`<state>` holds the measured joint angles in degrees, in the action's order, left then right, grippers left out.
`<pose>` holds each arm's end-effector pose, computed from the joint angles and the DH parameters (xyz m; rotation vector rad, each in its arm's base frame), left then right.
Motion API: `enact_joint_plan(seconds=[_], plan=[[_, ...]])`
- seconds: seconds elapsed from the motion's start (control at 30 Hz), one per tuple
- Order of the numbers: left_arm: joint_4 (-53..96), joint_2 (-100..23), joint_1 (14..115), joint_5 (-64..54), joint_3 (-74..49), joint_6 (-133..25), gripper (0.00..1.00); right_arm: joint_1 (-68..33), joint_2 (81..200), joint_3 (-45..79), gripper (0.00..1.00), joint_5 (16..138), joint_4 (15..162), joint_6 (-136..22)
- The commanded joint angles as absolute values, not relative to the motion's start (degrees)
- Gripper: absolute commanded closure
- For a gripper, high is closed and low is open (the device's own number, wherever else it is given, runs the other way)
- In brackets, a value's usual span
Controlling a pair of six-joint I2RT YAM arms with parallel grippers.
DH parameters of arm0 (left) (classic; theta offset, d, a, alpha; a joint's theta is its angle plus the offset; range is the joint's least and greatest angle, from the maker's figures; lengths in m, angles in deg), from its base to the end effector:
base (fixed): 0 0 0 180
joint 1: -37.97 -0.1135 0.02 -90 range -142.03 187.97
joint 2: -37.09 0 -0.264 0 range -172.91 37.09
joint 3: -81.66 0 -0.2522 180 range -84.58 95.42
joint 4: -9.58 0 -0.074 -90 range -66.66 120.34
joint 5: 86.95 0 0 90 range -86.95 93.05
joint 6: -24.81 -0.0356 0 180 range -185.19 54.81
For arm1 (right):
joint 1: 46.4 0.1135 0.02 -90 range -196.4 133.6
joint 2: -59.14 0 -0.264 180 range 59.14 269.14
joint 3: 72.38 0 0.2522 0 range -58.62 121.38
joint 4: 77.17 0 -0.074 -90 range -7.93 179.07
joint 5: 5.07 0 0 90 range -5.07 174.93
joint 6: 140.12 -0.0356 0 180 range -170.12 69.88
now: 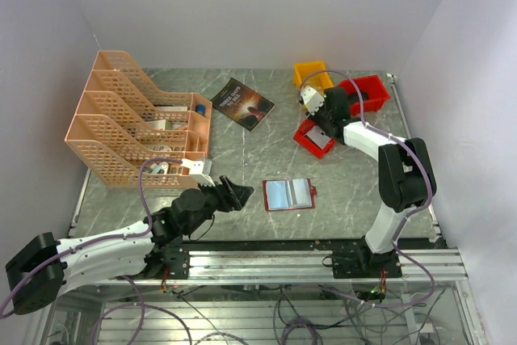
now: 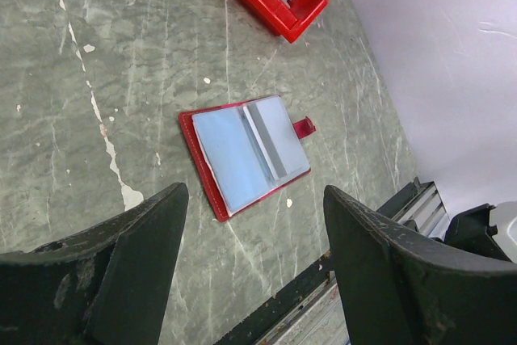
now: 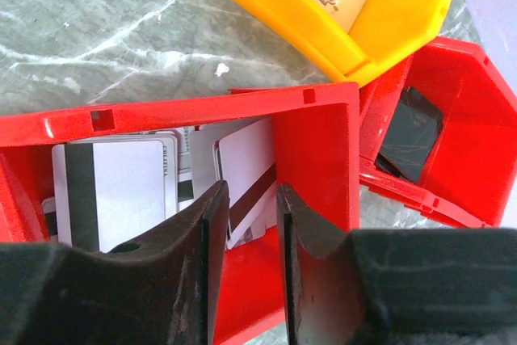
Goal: Put the credit cards into the card holder
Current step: Pick up the credit card from the storage box.
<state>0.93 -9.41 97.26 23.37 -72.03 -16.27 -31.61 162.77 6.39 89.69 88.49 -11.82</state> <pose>0.1027 -0.1486 0.1965 -0.1031 1.8808 -1.0369 0.3835 0.0982 0.1948 -0.9747 2.0513 -0.3121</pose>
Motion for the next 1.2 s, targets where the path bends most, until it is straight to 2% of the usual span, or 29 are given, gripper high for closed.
enact_joint_plan(seconds=[0.0, 0.4, 0.77, 0.87, 1.0, 1.17], plan=[[-1.1, -8.9, 97.0, 23.5, -72.4, -16.1, 0.21, -31.8, 161.0, 6.2, 0.71, 91.9, 90.8, -12.0], [-1.1, -8.9, 97.0, 23.5, -72.5, -16.0, 0.21, -33.6, 162.4, 7.7, 0.78, 92.1, 89.7, -13.3], [-1.4, -8.9, 96.9, 23.6, -72.8, -15.8, 0.21, -35.9, 166.1, 9.5, 0.8, 89.0, 86.6, -14.5], [-1.5, -9.0, 96.9, 23.6, -72.6, -15.8, 0.21, -36.2, 167.4, 10.4, 0.85, 88.1, 85.3, -14.8], [-1.1, -8.4, 96.9, 23.6, -72.8, -15.7, 0.21, -36.5, 167.5, 11.0, 1.0, 87.6, 84.4, -15.0], [-0.4, -7.4, 96.9, 23.8, -72.9, -15.8, 0.21, -37.2, 162.9, 11.5, 1.0, 85.5, 83.8, -16.5]])
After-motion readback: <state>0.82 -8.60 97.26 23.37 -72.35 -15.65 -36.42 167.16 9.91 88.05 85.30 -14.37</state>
